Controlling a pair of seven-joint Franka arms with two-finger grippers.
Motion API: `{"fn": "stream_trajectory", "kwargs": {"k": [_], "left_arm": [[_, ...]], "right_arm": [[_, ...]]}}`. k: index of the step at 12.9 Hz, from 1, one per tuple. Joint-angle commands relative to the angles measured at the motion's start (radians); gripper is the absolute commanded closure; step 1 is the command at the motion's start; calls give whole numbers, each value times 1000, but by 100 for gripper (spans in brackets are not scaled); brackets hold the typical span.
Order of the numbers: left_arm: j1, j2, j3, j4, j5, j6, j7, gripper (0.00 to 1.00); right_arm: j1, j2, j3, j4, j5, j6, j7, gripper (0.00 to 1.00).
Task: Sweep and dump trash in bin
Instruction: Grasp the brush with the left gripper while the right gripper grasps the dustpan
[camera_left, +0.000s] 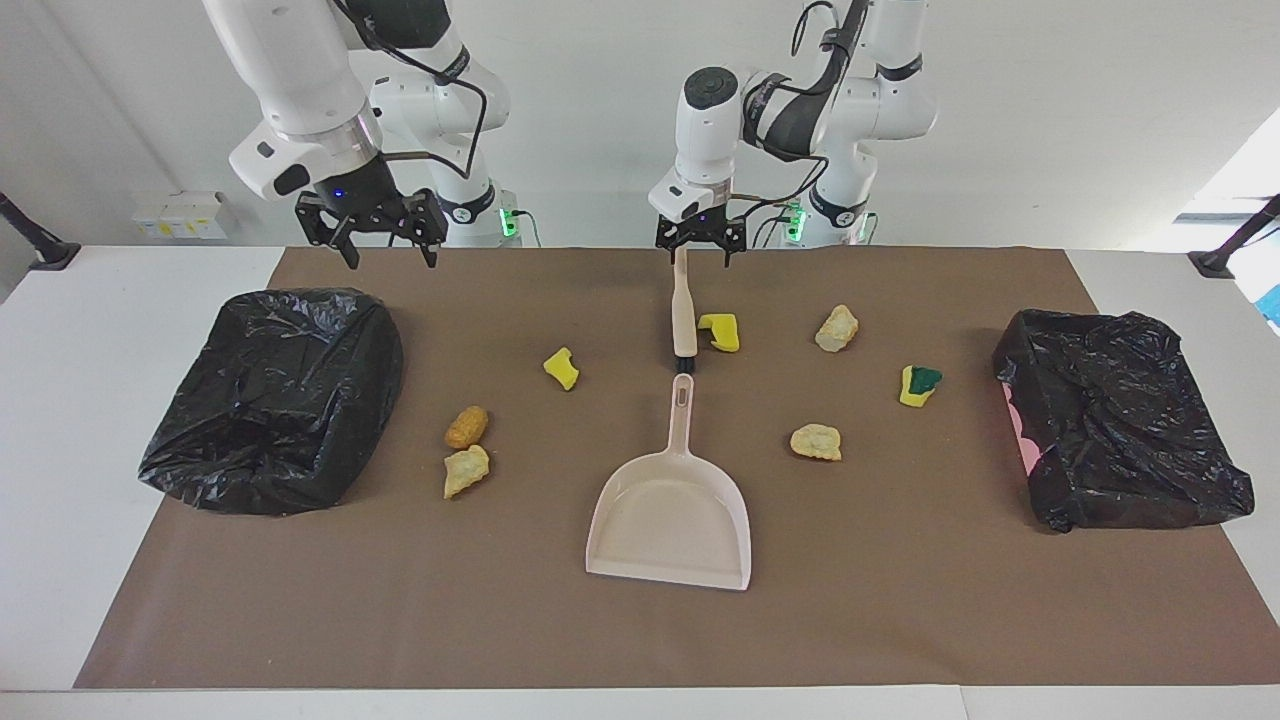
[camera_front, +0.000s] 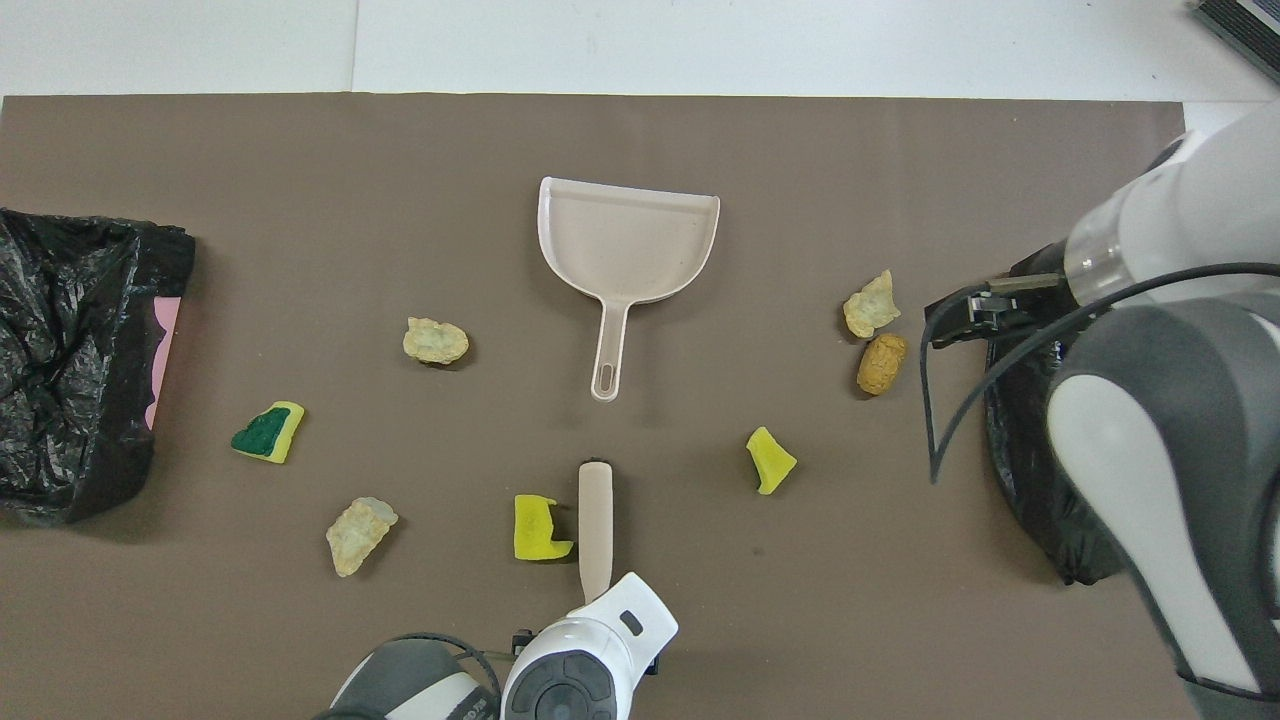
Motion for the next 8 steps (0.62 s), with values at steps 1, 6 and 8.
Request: {"fn": "stream_trajectory", "kwargs": {"k": [1,6,8], "left_arm": [[-1,-1,9,-9,-23,10,15,47],[4,1,11,-6,-25,-53,25,100],[17,6,15,9,-23,-87,33,100]], "right_arm": [[66,41,1,-6,11,65,124,0],[205,153,1,-3,4,226,352,0],[231,176,1,0,11,265,376,0]]}}
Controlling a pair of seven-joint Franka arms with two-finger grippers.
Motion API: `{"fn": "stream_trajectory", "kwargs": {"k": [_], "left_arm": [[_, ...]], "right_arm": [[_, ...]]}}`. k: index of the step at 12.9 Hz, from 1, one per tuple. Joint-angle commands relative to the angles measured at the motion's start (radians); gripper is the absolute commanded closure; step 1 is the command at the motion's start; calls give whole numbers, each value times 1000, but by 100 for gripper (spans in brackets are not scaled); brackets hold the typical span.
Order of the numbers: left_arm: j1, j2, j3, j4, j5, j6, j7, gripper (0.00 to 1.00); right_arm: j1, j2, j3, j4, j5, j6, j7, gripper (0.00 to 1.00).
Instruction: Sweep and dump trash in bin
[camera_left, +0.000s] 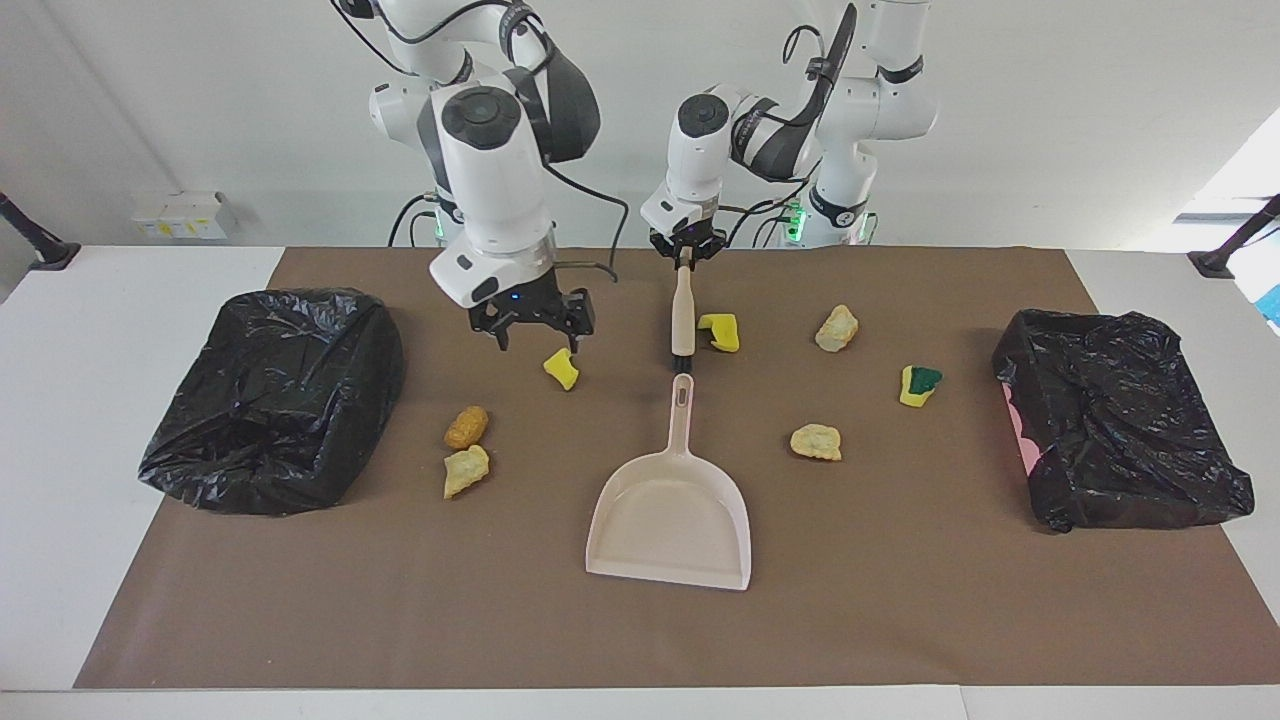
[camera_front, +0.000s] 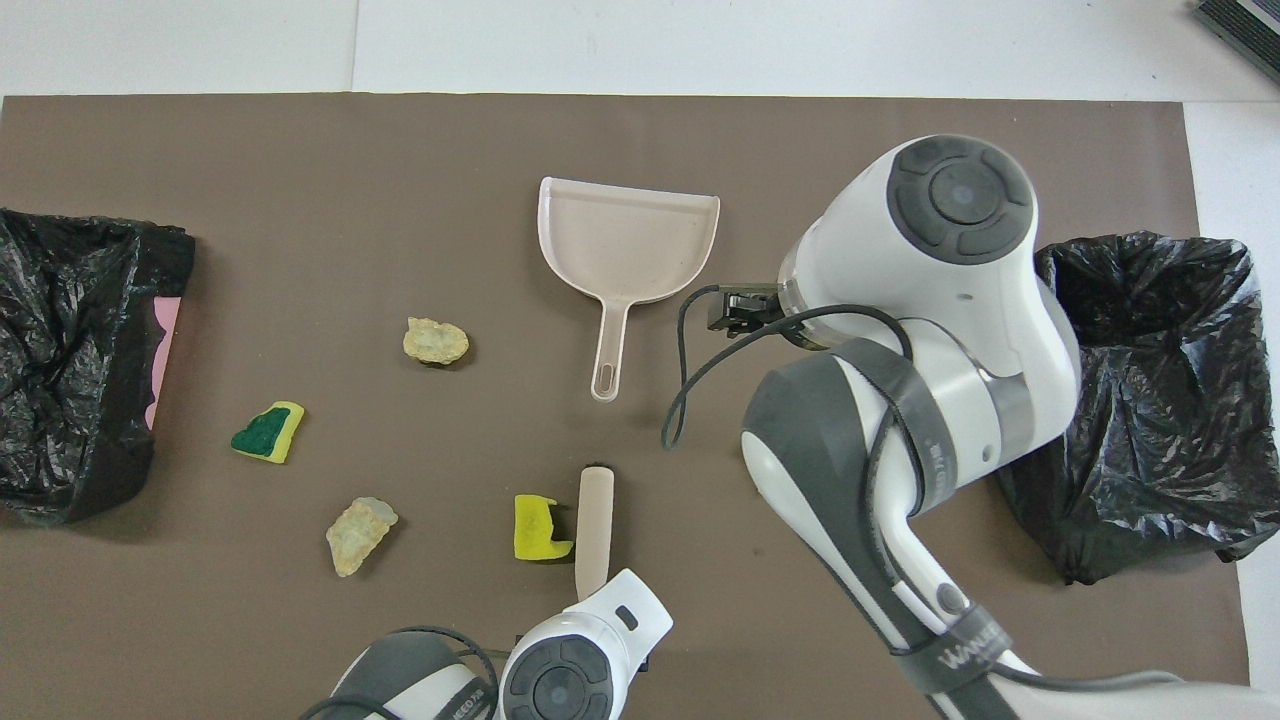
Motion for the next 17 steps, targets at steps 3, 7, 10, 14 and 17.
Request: {"fn": "stream_trajectory", "kwargs": {"k": [3,7,10,14,17], "left_arm": [[64,-14,25,12,-11,-54,56,100],[76,-8,123,17,87,-54,71,100],[107,-11,217,18,131,-56,85,100],[98,-17,405,147,178,-216,215,100],[103,-21,501,175,297,-280,248,100]], "right_arm": [[15,32,-3,4,11,65,66,0],[35,52,-3,12,14,75,70,0],[55,92,-3,13,11,141,146,0],[133,158,-3,15,7,206,283,0],[178,195,-4,15,-2,266,351,0]]}}
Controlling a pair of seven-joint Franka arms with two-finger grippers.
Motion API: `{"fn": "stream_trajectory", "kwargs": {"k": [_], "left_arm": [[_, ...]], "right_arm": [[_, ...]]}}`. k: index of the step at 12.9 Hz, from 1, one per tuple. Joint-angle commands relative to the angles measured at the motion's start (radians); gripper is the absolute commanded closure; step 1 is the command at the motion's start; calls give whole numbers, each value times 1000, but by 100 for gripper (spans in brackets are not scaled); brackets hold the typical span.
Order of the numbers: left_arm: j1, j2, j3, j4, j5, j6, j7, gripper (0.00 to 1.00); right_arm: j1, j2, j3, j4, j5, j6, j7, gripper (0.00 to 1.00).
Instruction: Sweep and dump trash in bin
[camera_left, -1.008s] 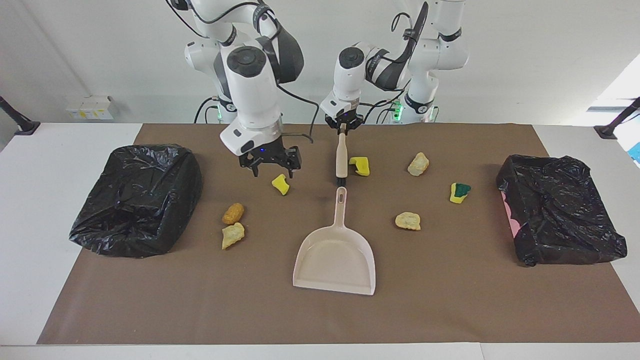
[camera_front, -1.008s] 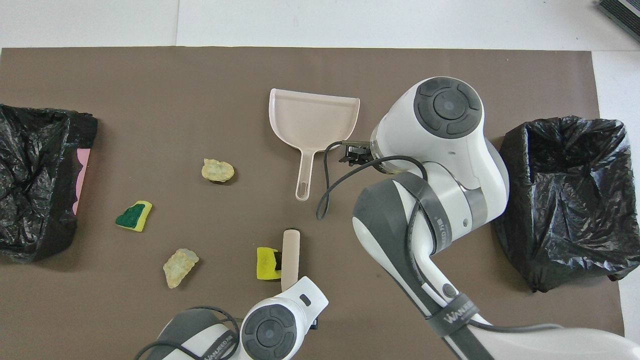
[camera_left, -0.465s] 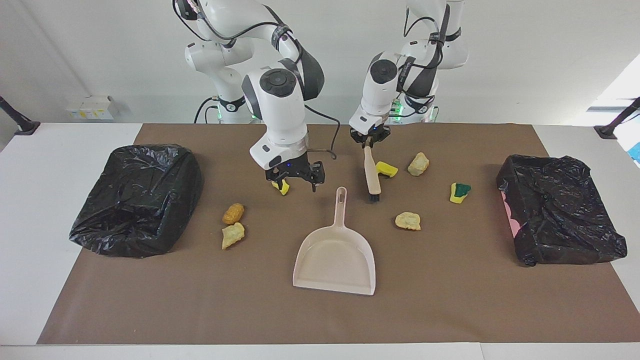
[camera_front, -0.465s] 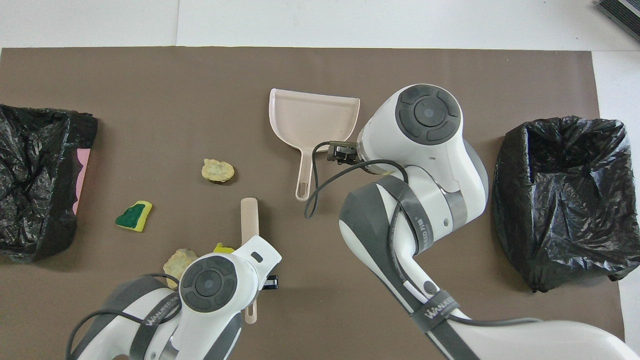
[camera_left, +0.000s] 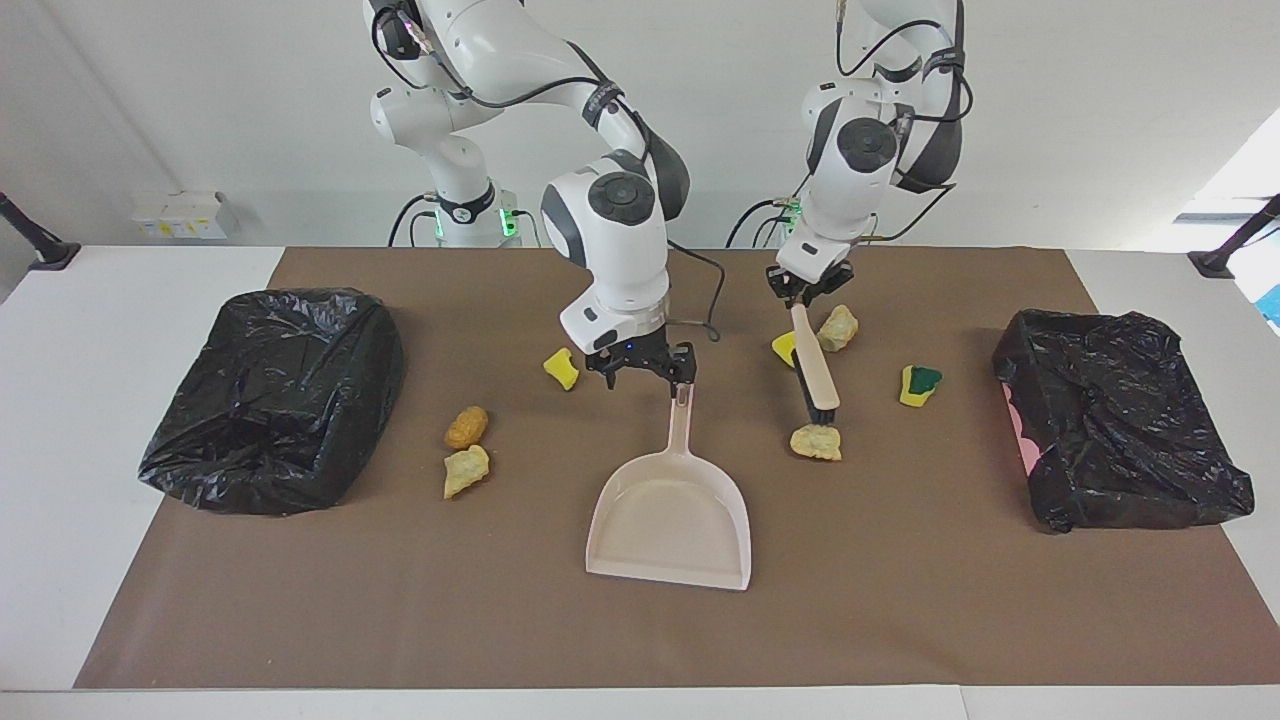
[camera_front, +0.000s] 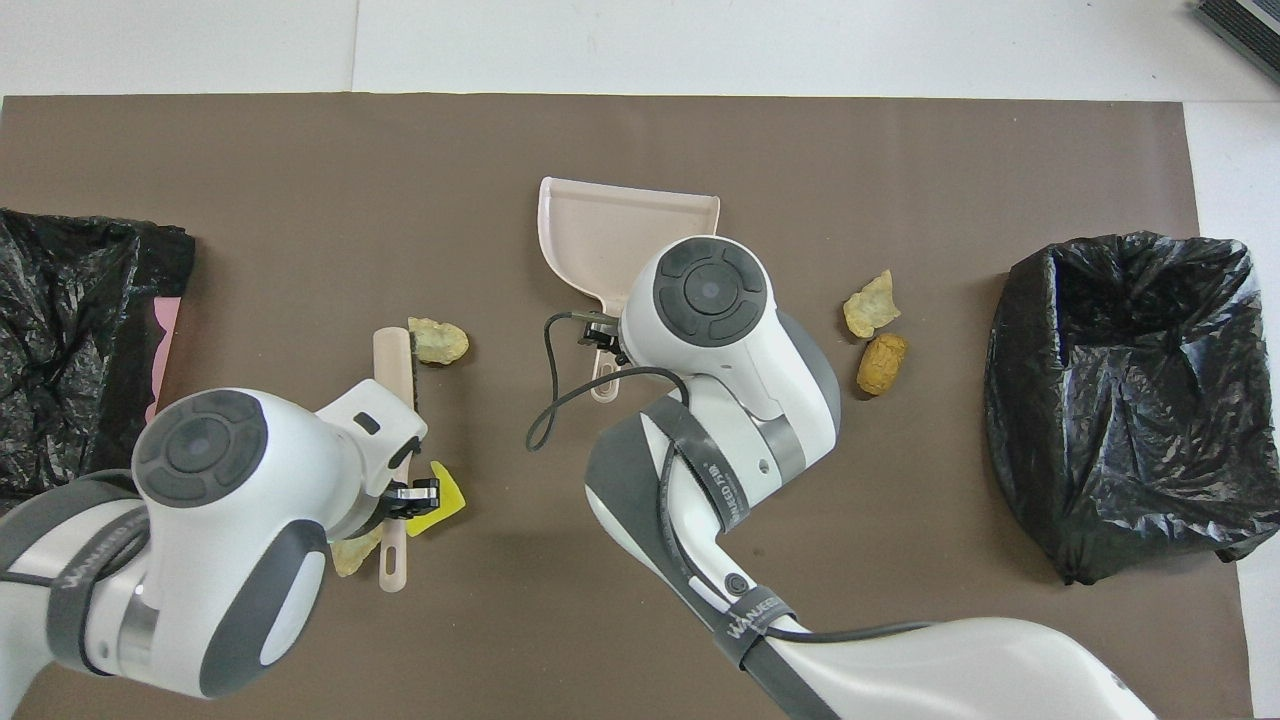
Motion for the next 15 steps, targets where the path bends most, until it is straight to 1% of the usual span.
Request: {"fn": "stream_trajectory", "kwargs": {"k": [1,3,4,6,7,9,10,12,15], "left_arm": [[9,-14,55,6,100,-51,11,100],[9,-24,124,-16,139,-56,6,100],[9,-31,167,-32,166,-50,8,100],[7,-51,253,-74,186,-33,18,100],[9,-56,262,-92,217,-27,18,100],[11,-76,285,-143,225,-22,17,100],[12,-76,290,-163,226,-21,8,100],[24,-77,290,-207,275,1,-8,100],[9,-60,284,-221,280,33,-70,100]], "right_arm": [[26,38,-4,13,-5,41,58,0],[60,74,-6,16,-40,73,112,0],[62,77,-6,31,-70,64,116,0],[60,75,-9,27,-88,61,120,0],[60,75,-10,25,-90,62,124,0],[60,86,-12,25,-97,68,129,0],[62,100,-12,25,-122,73,150,0],[59,109,-10,30,-165,81,167,0],[52,117,-10,30,-173,111,167,0]]}}
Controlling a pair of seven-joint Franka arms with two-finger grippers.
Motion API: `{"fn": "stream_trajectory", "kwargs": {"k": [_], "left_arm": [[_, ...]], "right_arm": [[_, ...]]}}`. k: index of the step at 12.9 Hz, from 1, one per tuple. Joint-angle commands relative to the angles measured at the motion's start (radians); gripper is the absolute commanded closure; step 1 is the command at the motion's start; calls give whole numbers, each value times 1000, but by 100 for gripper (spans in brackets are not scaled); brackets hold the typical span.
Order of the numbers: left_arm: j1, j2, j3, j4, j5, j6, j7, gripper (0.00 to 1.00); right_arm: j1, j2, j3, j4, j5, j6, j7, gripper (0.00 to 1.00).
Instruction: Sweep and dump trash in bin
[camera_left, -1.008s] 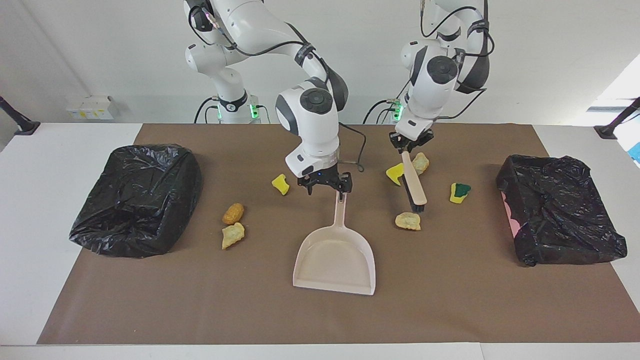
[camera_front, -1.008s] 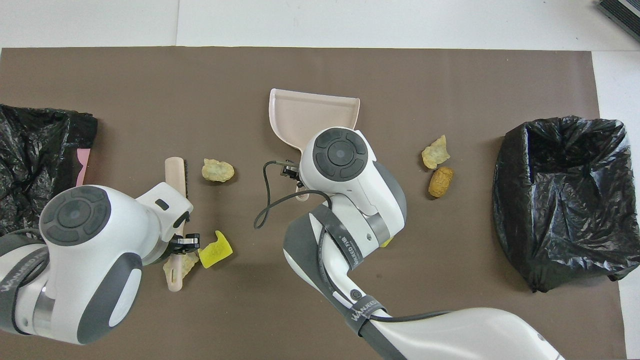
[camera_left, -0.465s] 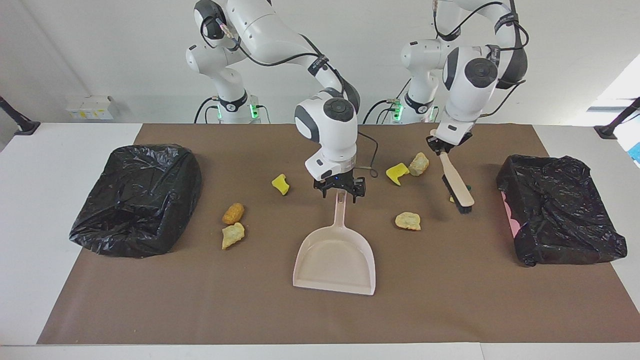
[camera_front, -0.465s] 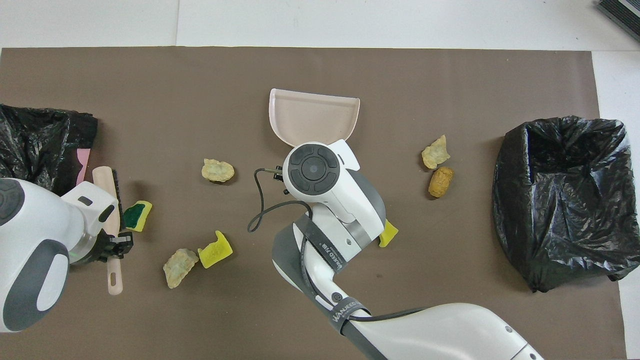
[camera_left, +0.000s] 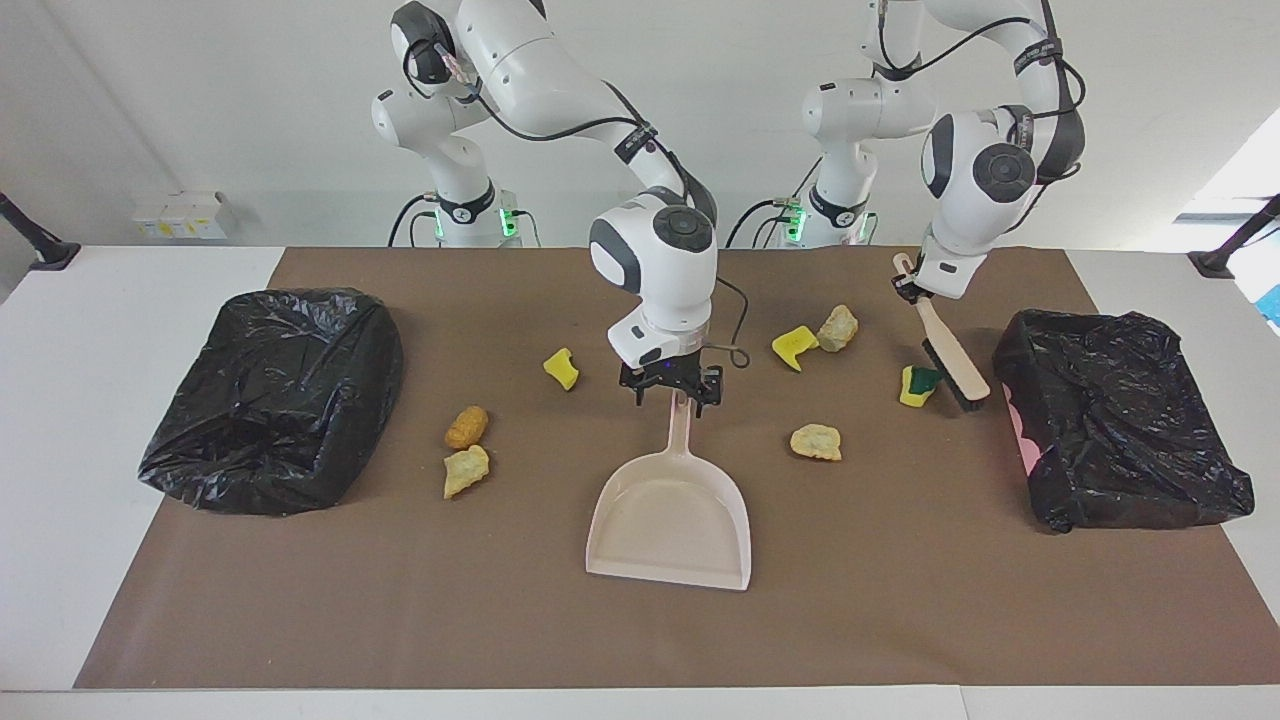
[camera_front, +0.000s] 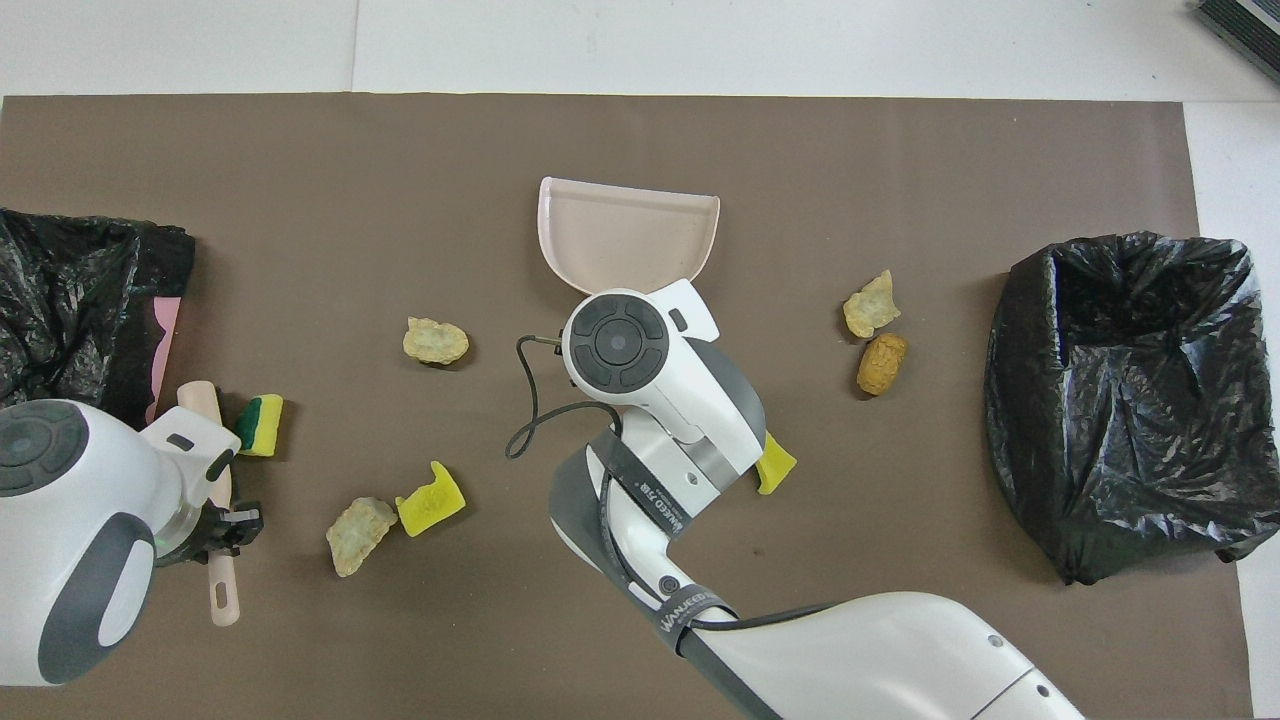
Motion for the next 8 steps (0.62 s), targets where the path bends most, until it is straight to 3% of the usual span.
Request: {"fn": "stream_trajectory", "kwargs": {"k": [1,2,3,5,6,8], "left_arm": [[-8,-20,-15,-28,25,36,-37,100],[-45,-19,-16,-25,25,38,-31,100],[-84,-19,-16,-24,18,42,-26,100],[-150,-17,-19,-22,6,56,-18,100],[-178,-17,-21,-21,-10,58,-3,100],[-204,-13,-38,-16,-39,62,34,100]], "right_arm": [[-7,18,4,20,-33,23,33,2],[-7,19,6,20,-32,30,33,21],[-7,19,6,20,-35,45,33,53],[-10,16,6,20,-36,46,19,94],[-14,13,6,22,-35,46,15,100],[-19,7,8,26,-35,45,12,100]]}}
